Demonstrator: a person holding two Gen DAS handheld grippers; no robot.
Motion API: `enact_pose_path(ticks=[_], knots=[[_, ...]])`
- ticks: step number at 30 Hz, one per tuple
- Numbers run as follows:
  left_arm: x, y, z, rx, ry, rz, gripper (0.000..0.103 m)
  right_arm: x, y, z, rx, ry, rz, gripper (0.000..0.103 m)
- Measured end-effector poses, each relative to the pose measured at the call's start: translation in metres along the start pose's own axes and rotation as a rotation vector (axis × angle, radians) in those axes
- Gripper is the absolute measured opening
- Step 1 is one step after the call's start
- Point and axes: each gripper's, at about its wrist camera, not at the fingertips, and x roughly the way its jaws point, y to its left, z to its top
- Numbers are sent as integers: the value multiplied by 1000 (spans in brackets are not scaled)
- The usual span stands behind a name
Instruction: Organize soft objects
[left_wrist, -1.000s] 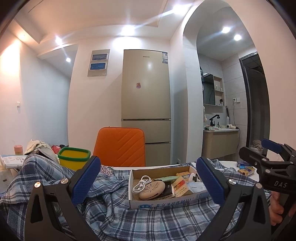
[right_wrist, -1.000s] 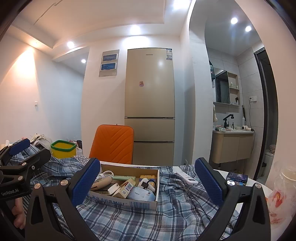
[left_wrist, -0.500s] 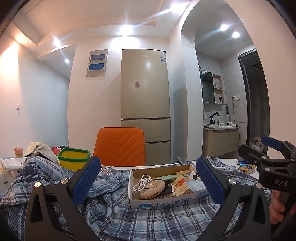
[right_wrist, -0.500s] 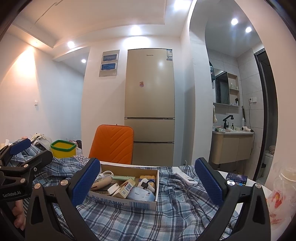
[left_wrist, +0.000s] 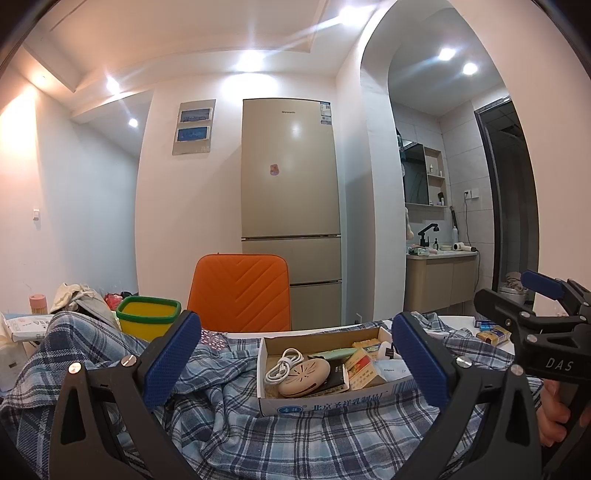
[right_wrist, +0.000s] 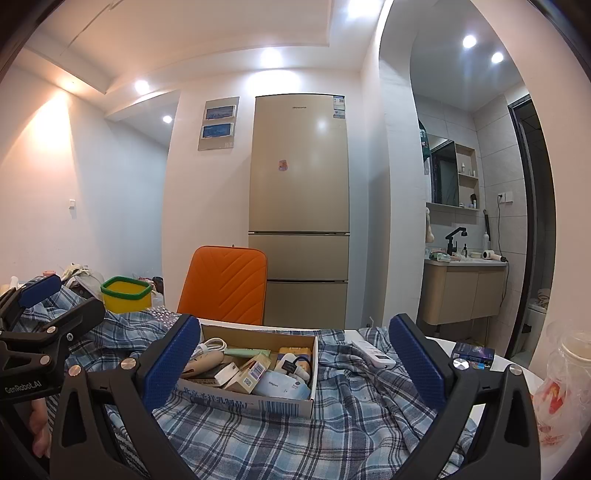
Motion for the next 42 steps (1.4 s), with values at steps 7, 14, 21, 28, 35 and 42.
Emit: enact_pose_path(ticks=[7,14,21,28,35,42], knots=[[0,0,0,0,-4,-2,103,0,0,1,0,0,0,103],[1,-2,0,7,3,-14,103,0,0,1,0,1,0,103],[1,-3,-1,6,3,-13,103,0,0,0,0,3,2,103],[0,-3,0,8,4,-16,103,1,0,0,1,5,2,103],[-1,-3,0,9,5,-20,103,1,0,0,-1,4,2,103],[-2,-4,1,12,6,-20,103,1,0,-1,-1,5,2,103]])
